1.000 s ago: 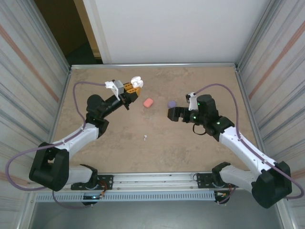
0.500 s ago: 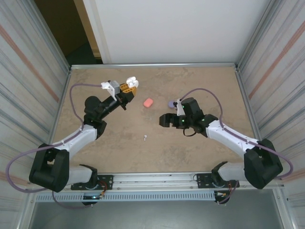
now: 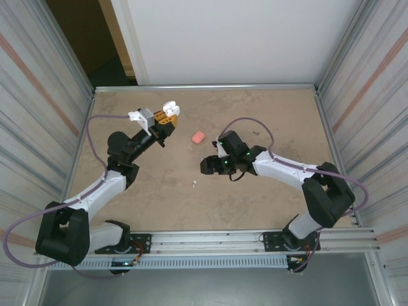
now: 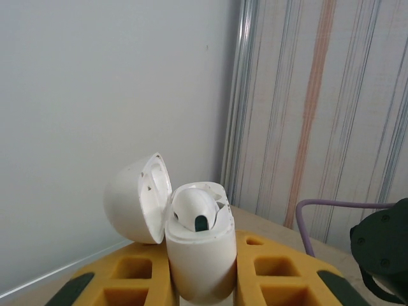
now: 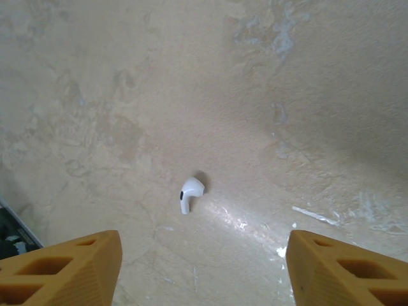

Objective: Insert the wireless bluetooth earbuds into the charging case

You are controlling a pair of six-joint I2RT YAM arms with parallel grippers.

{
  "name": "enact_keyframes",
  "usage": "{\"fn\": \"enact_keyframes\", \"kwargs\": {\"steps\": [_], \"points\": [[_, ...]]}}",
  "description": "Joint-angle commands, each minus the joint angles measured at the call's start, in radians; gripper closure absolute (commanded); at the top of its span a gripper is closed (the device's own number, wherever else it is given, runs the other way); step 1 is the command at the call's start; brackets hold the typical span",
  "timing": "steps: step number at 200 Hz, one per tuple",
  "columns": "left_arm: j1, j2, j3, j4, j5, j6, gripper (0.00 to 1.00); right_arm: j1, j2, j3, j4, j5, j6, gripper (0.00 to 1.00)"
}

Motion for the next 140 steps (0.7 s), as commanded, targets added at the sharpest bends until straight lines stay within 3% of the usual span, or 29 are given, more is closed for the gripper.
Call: {"fn": "enact_keyframes", "kwargs": {"steps": [1, 140], "points": [[0.007, -0.021, -0.009, 0.013, -0.017, -0.003, 1.0, 0.031, 0.049, 0.054, -0.064, 0.044, -0.003, 0.36], [0.013, -0.03, -0.013, -0.005, -0.023, 0.01, 1.0, 0.147, 0.281, 0.226, -0.141, 0.084, 0.012, 0.46]]}}
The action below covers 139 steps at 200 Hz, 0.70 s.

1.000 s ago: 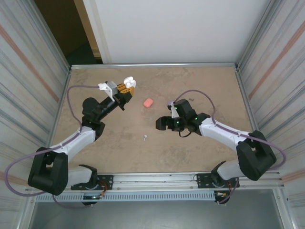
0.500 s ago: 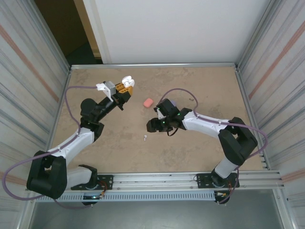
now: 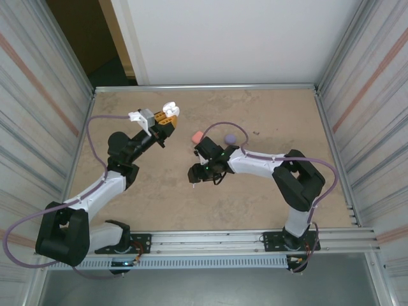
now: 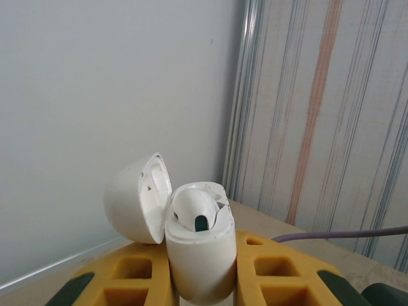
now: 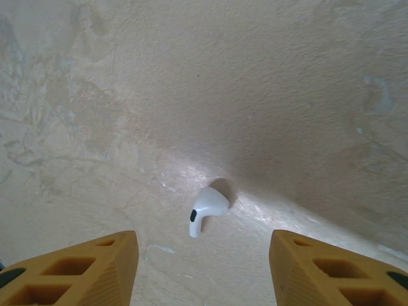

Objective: Insert the wireless bluetooth earbuds into the charging case

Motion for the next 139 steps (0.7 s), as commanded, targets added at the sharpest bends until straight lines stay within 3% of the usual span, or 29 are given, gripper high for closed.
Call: {"fn": "enact_keyframes", "kwargs": {"steps": [1, 73, 139], "points": [[0.011, -0.027, -0.006, 0.012, -0.013, 0.009, 1.0, 0.014, 0.031, 0.039, -0.046, 0.022, 0.011, 0.46], [0.01, -0.029, -0.007, 0.009, -0.014, 0.01, 1.0, 0.024, 0.083, 0.074, -0.047, 0.019, 0.008, 0.47], [0.011, -0.025, -0.004, 0.009, -0.012, 0.01, 1.0, 0.024, 0.123, 0.1, -0.05, 0.01, 0.005, 0.54]]}}
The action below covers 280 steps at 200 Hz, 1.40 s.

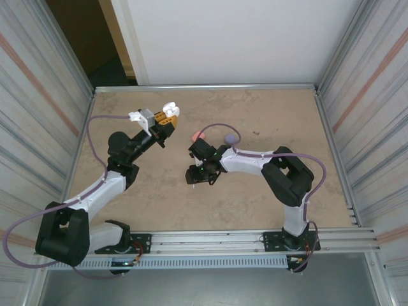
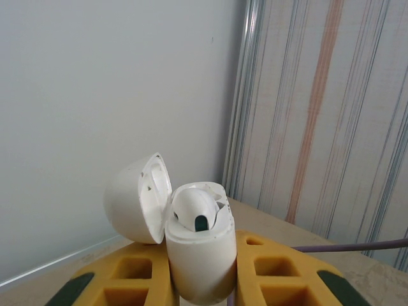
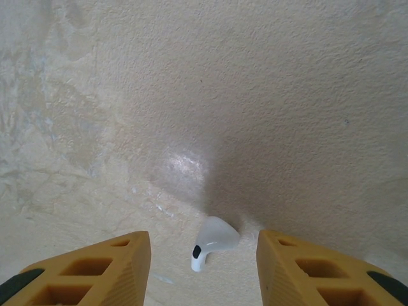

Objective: Insert the wireless bluetooth earbuds into the charging case

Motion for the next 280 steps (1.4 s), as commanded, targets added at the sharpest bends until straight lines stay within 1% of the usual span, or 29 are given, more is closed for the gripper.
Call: {"fn": "enact_keyframes", "kwargs": {"steps": [1, 116, 127, 162, 170, 212, 220, 280], "points": [[0.011, -0.026, -0.004, 0.015, -0.013, 0.01, 1.0, 0.007, 0.024, 0.03, -0.027, 0.008, 0.005, 0.54], [0.012, -0.021, 0.0, 0.01, -0.011, 0.009, 1.0, 0.006, 0.056, 0.04, -0.021, -0.007, 0.002, 0.59], [0.011, -0.022, 0.0, 0.01, -0.011, 0.009, 1.0, 0.006, 0.059, 0.04, -0.022, -0.008, 0.002, 0.62], [0.012, -0.021, 0.0, 0.01, -0.01, 0.009, 1.0, 0.006, 0.07, 0.044, -0.021, -0.011, 0.0, 0.64], [0.012, -0.021, -0.001, 0.01, -0.01, 0.009, 1.0, 0.006, 0.072, 0.045, -0.021, -0.013, 0.0, 0.67], [0.012, -0.022, 0.0, 0.007, -0.012, 0.009, 1.0, 0.006, 0.081, 0.041, -0.023, -0.016, 0.0, 0.68], [0.011, -0.023, 0.0, 0.007, -0.01, 0.008, 1.0, 0.006, 0.081, 0.042, -0.023, -0.016, 0.0, 0.72], [0.011, -0.02, 0.003, 0.007, -0.009, 0.007, 1.0, 0.007, 0.078, 0.042, -0.024, -0.017, -0.005, 0.77]]}}
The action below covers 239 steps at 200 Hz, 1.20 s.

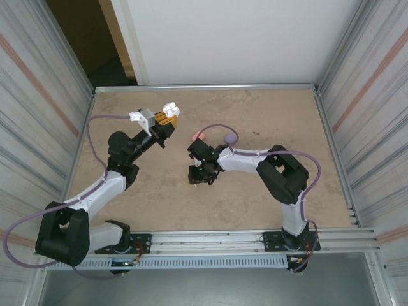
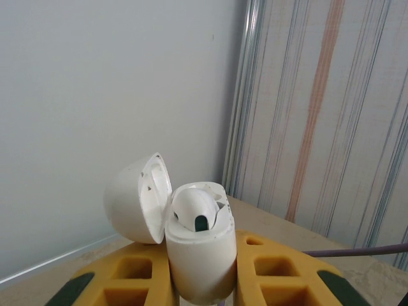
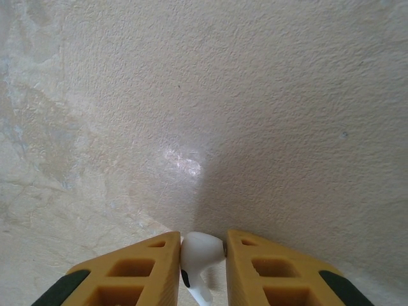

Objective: Insert the wireless bluetooth earbuds into the charging case

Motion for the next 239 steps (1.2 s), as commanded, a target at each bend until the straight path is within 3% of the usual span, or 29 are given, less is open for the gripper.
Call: {"fn": "enact_keyframes", "kwargs": {"steps": [1, 132, 239], "points": [[0.011, -0.02, 0.002, 0.014, -0.01, 0.007, 1.0, 0.009, 0.029, 0.015, -0.01, -0.014, -0.005, 0.77], [0.012, -0.012, 0.004, 0.017, -0.009, 0.005, 1.0, -0.007, -0.063, -0.01, -0.01, 0.018, -0.024, 0.8], [0.005, 0.056, -0.009, 0.164, 0.027, -0.025, 1.0, -0.136, -0.456, -0.085, -0.019, 0.144, -0.054, 0.8]]}}
